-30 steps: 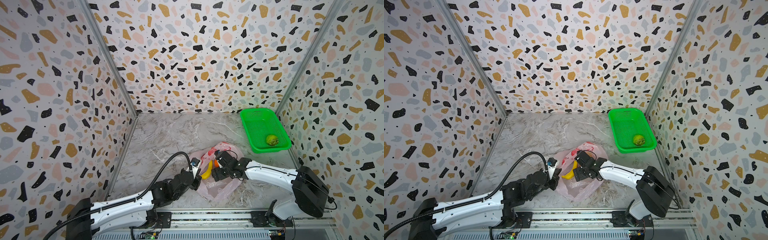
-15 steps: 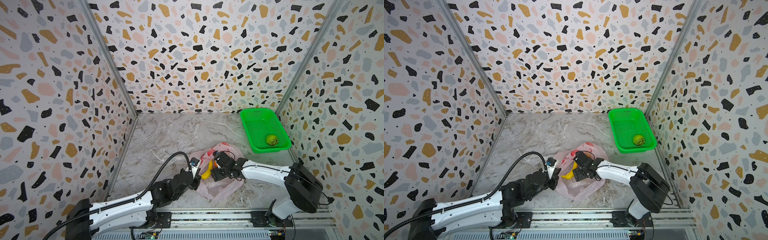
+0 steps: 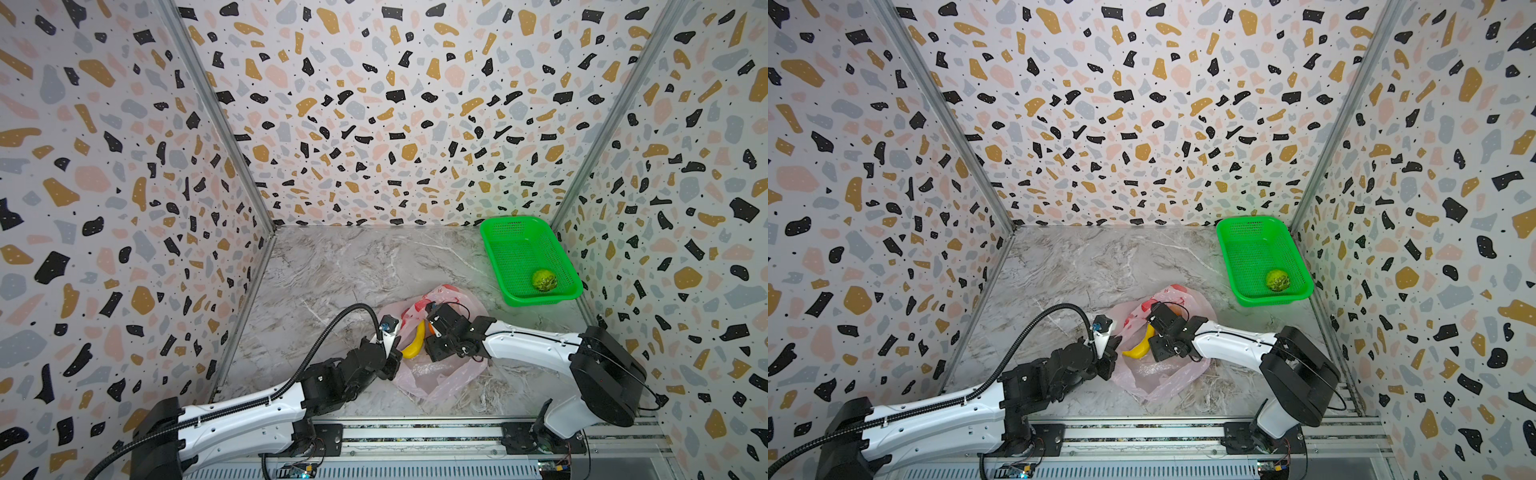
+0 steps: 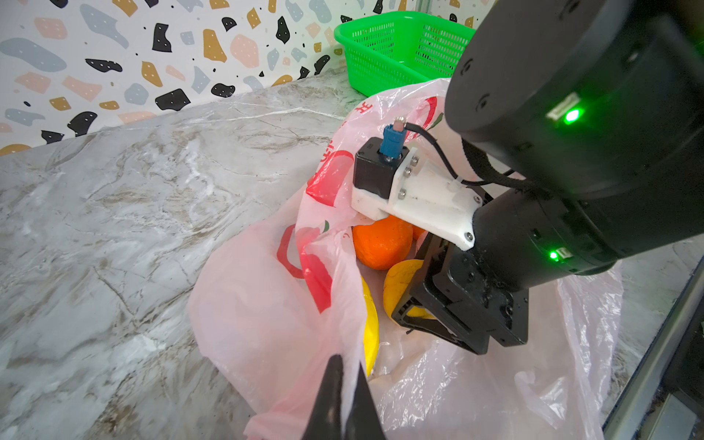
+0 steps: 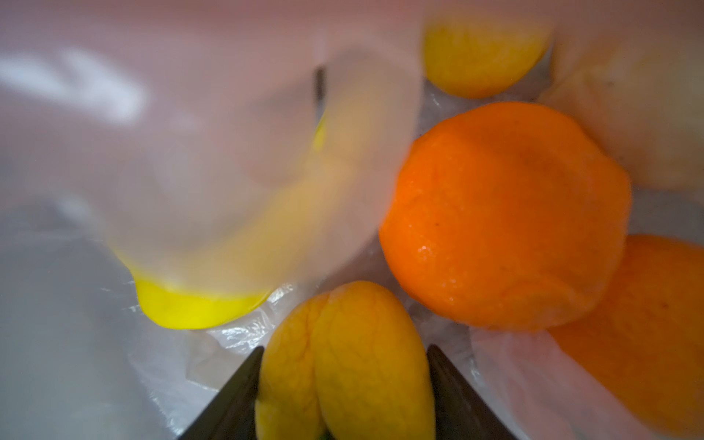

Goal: Untie the knot of the plastic bag and take out the fruit
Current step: 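Carry the yellow fruit to the green basket and open the right gripper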

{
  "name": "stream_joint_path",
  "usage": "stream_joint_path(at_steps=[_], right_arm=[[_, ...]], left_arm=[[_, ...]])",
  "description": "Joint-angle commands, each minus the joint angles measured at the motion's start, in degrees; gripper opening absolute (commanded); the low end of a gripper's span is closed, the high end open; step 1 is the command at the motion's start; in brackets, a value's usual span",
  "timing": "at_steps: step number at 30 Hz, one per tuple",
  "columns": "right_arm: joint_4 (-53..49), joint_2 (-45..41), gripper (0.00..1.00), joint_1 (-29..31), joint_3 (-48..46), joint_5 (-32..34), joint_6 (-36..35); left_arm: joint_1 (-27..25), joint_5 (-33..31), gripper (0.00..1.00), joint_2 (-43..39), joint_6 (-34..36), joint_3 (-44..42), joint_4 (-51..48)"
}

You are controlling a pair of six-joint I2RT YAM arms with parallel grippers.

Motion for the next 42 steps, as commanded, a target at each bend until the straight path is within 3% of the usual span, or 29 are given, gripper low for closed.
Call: stream_joint_path(at_steps=[1,14,19,24,28,36,42], right_arm=[[-1.77,-3.8,0.63,0.44,-0.21,0.14,0.43],[-15.22,-17.17,0.63,0.19,10.15,-0.7,1.17],[-20.02,-19.71,0.63,-3.35,16.25,-0.01,-0.8],[-21.7,-21.06,0.63,-11.5,21.83,-1.11,-4.67],[-20.21,-20.97,0.63,-21.69,23.22,-4.17,-8.17],[-8.4,-17.24,0.63,-43.36,18.08,-9.29,-10.7],[-1.01,-9.45,0.63,-52.16,15.51,-9.45,-9.33]], left_arm=[[-0.22,-1.24,0.0,-0.18,-0.02,0.25,1.47],[-0.22,-2.0,0.0,0.36,0.98,0.94,1.5],[-0.22,-1.84,0.0,0.74,1.47,0.97,1.83],[-0.22,-1.92,0.0,1.07,1.88,1.25,2.05],[-0.22,-2.09,0.0,1.11,2.25,1.72,2.17],[-0.25,-1.99,0.0,1.33,2.7,2.24,2.56],[-0.23,-1.89,0.0,0.94,3.16,2.44,2.19]])
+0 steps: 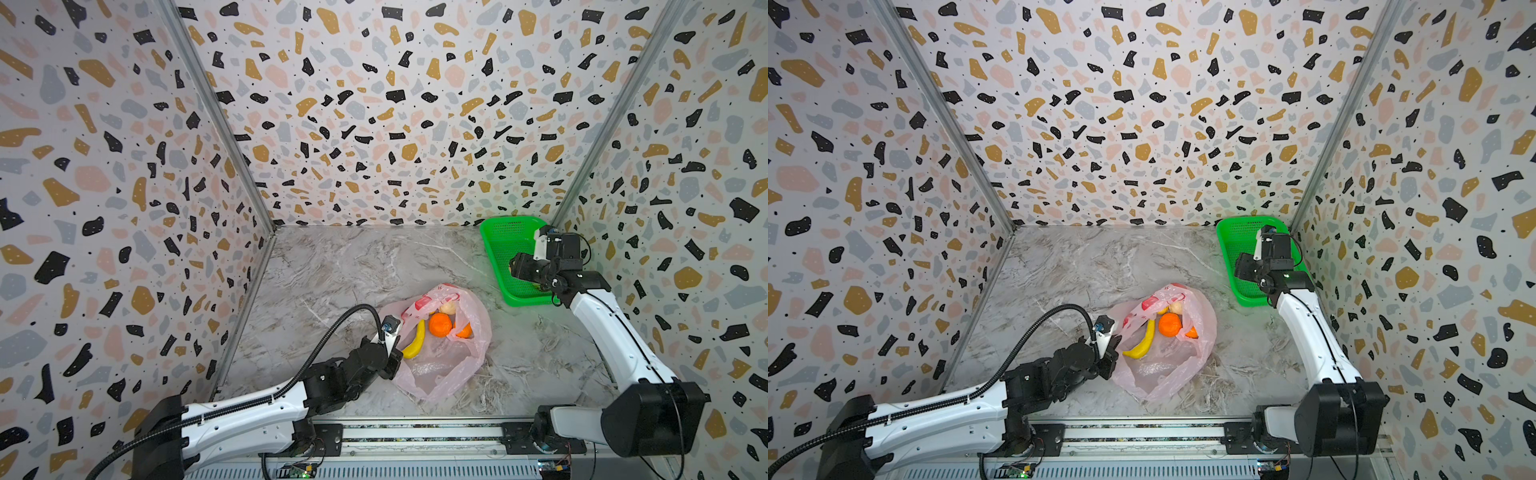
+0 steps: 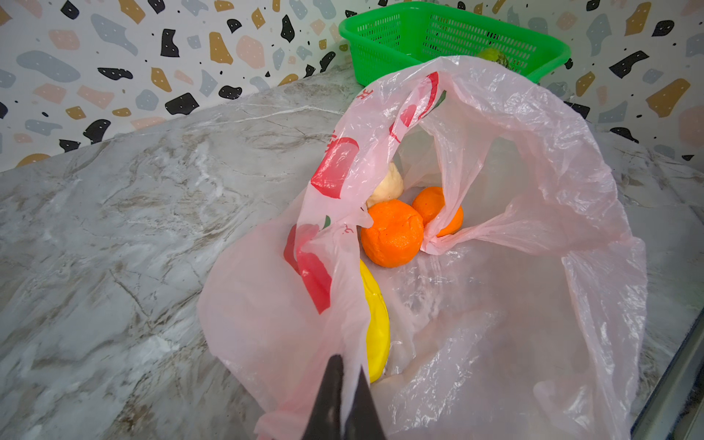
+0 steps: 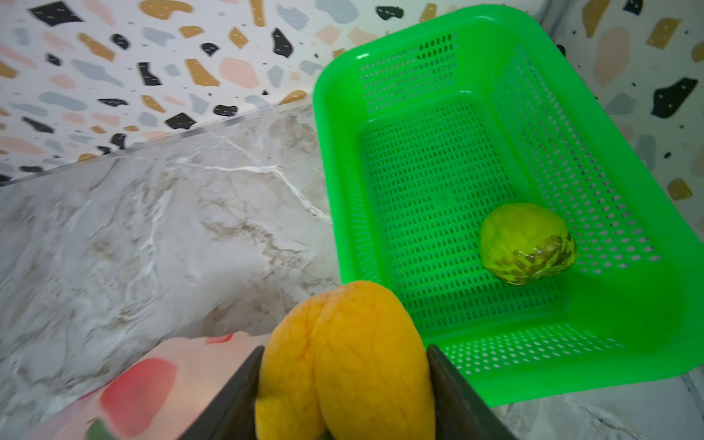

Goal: Untie the knot of the plastic bag and take out the fruit
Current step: 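Carry the yellow fruit to the green basket and open the right gripper, then move the right gripper back into the bag opening toward the banana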

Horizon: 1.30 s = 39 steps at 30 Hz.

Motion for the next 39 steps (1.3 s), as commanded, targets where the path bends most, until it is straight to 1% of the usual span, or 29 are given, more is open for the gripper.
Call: stream_joint_path(at_steps=[1,4,7,12,16,19,20,22,25,29,33,39], right_arm=[[4.84,3.65,0.63,-2.41,-0.23,-1.49,0.45],[8.85,6.03,0.63,-2.48,-1.25,3.85,2.06],[9.84,10.98,0.63,-2.95,0.07,6.65,1.99],[11.9,16.85,0.63,-3.62,1.6,7.33,2.64],[10.45,21.06,0.65,-3.64,4.26,8.55,2.15],[9.75,22.59,0.68,-3.64,4.64,8.77,1.81],[9.77,22.68,0.71,-3.6,4.54,8.75,1.8],[9.77,22.6,0.79,-3.65,4.11,8.58,1.8],[9.73,22.02,0.86,-3.66,3.74,8.39,1.6],[9.36,20.71,0.87,-3.65,3.67,8.14,1.42],[8.56,18.5,0.87,-3.65,3.66,6.37,1.38],[6.41,11.58,0.91,-2.85,1.94,1.7,1.04]], left_arm=[[-0.22,-0.62,0.0,-0.26,1.12,2.22,2.0],[-0.23,-0.4,0.0,-0.29,0.85,2.09,2.46],[-0.22,0.13,0.0,0.02,1.08,2.38,2.69],[-0.22,0.21,0.0,0.07,1.73,2.84,2.52],[-0.22,0.13,0.0,0.08,1.92,2.91,2.42],[-0.22,-0.07,0.0,-0.04,1.82,2.87,2.37],[-0.23,-0.06,0.0,-0.1,1.76,2.84,2.35],[-0.22,-0.17,0.0,-0.24,1.59,2.62,2.42],[-0.23,-0.28,0.0,-0.34,1.34,2.49,2.42],[-0.22,-0.3,0.0,-0.58,1.39,2.43,2.42],[-0.22,-0.41,0.0,-0.48,1.47,2.49,2.35],[-0.22,-0.79,0.0,-0.76,1.22,2.27,2.24]])
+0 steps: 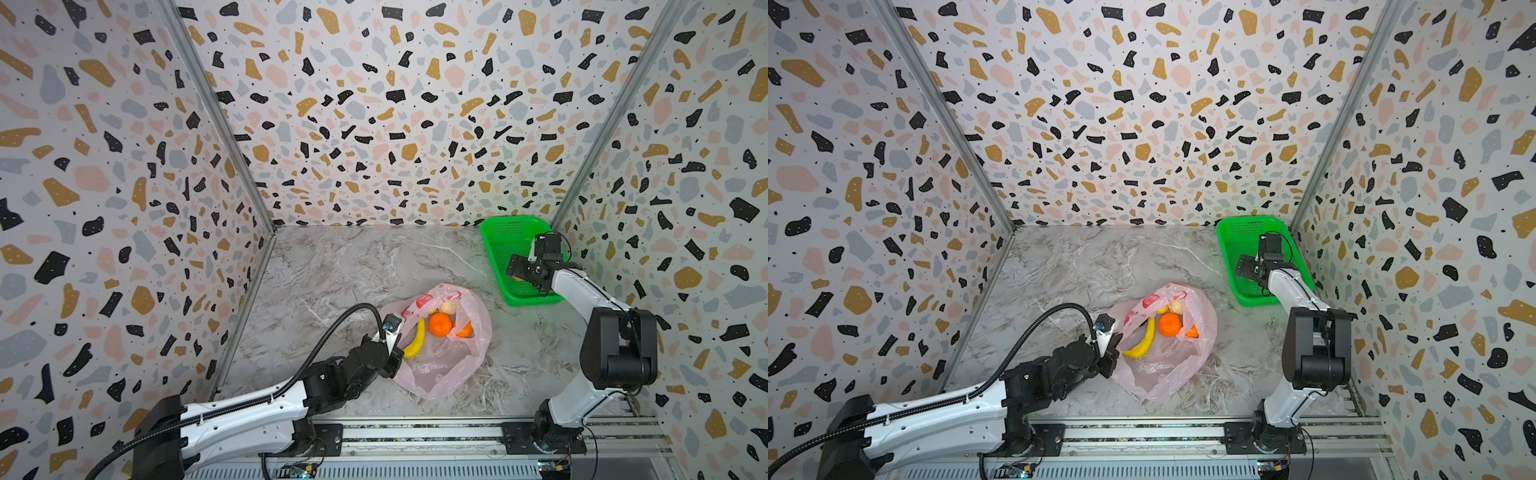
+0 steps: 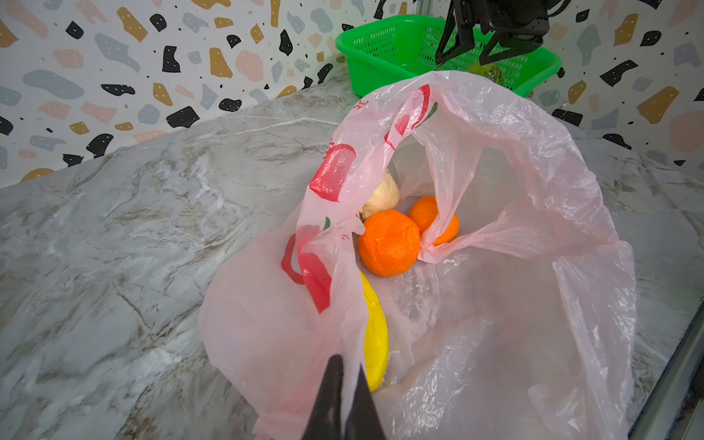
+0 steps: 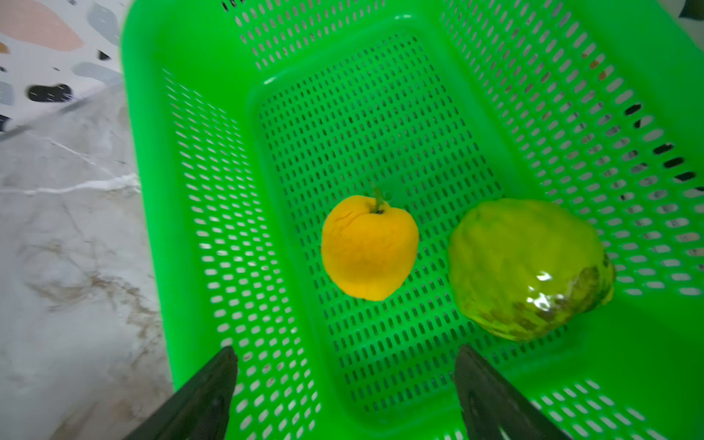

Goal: Untie the knot of the plastic bag and take out the fruit
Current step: 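Move the right gripper back into the bag opening toward the banana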

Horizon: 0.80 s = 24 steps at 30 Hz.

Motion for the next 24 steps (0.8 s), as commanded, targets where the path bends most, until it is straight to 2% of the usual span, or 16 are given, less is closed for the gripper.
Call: stream_joint_path(at_steps=[1,8,13,19,24], right_arm=[[-2.99,-7.02,0.92,1.31,-0.8,-3.35,-0.76],[-8.31,-18.77,0.95,11.49,-4.36,-3.95,0.33],[-11.44,-24.82,0.94,21.92,-5.4,-4.11,3.57],[-13.84,-27.43,0.93,37.04,-6.68,-3.31,9.89],[-12.18,-26.99,0.92,46.13,-10.22,-4.38,15.31]], left_arm=[[-0.18,-1.12,0.0,-0.82,0.02,1.26,1.72],[-0.22,-2.24,0.0,-0.91,-0.2,0.91,1.53],[-0.22,-2.49,0.0,-0.45,-0.51,0.89,1.68],[-0.22,-3.04,0.0,-0.27,-0.95,0.82,1.93],[-0.23,-3.07,0.0,-0.21,-1.24,0.64,2.2]])
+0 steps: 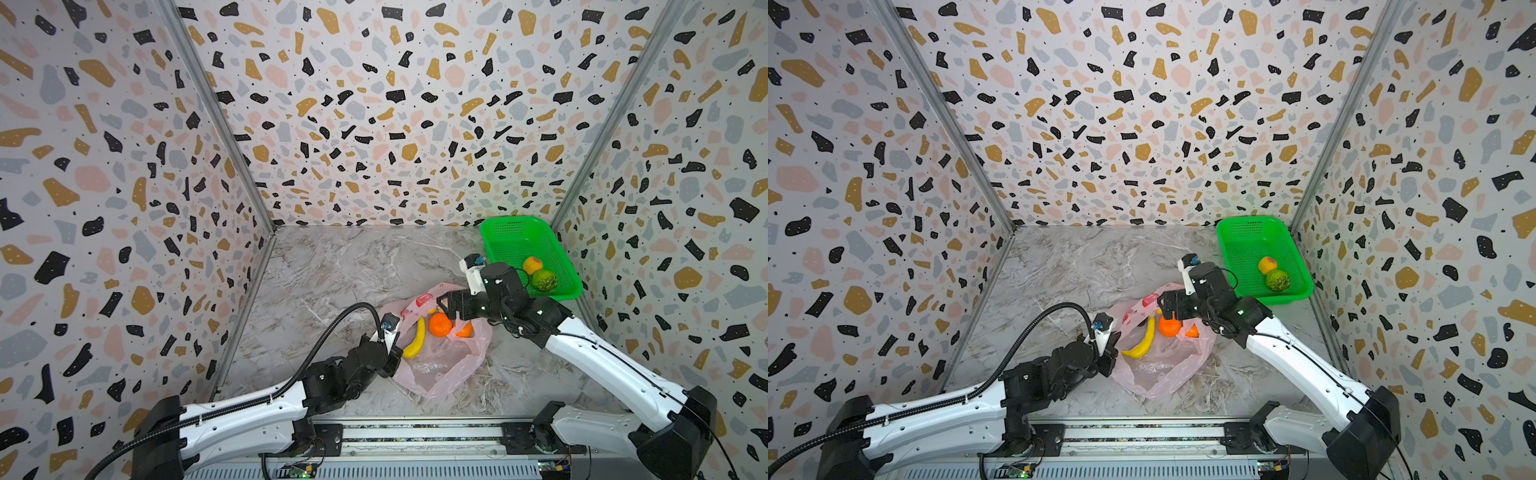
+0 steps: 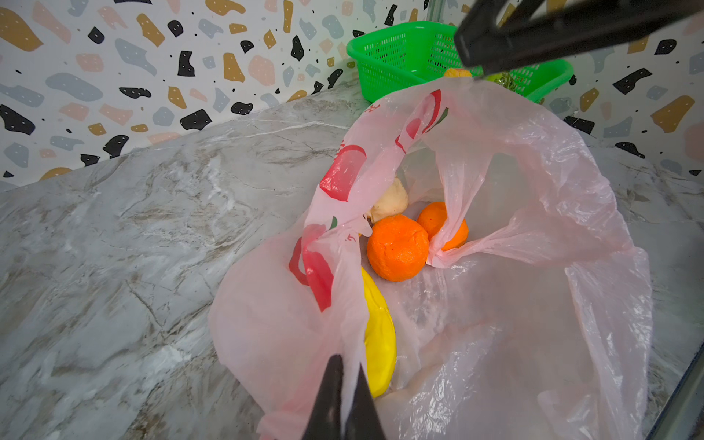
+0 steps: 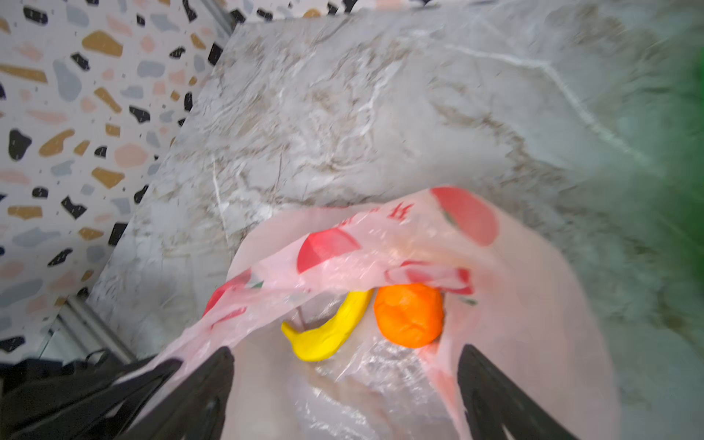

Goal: Untie the knot of the plastic bag and take out the fruit
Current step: 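Move the right gripper back into the bag opening toward the banana, then push the right gripper deeper into the bag and close on the yellow banana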

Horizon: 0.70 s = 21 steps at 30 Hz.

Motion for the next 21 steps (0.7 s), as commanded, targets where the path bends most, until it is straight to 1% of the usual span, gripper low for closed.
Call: stream_joint_path(at_steps=[1,4,7,9,11,14,21], right_arm=[[-0.82,0.48,0.92,3.88,-2.12,-0.82,5.43],[1.21,3.26,0.92,6.67,-3.77,-2.73,6.98],[4.67,6.17,0.92,7.2,-5.8,-6.88,8.4],[5.5,8.77,0.91,7.21,-5.82,-7.89,8.39],[5.4,11.01,0.9,7.38,-5.05,-6.66,8.3],[6.1,14.3,0.84,7.55,-3.54,-5.29,8.39],[7.62,24.69,0.79,8.48,0.86,-2.79,10.37]], left_arm=[[-0.25,-1.35,0.0,0.1,-0.6,0.6,2.27],[-0.22,-1.64,0.0,0.24,-0.62,0.77,2.27],[-0.22,-2.05,0.0,0.21,-0.52,0.82,2.36],[-0.22,-2.46,0.0,0.06,-0.56,0.64,2.43],[-0.22,-2.93,0.0,-0.19,-0.74,0.31,2.54],[-0.23,-3.52,0.0,-0.63,-0.96,-0.63,3.09],[-0.22,-4.23,0.0,-0.77,-1.75,-2.29,4.49]])
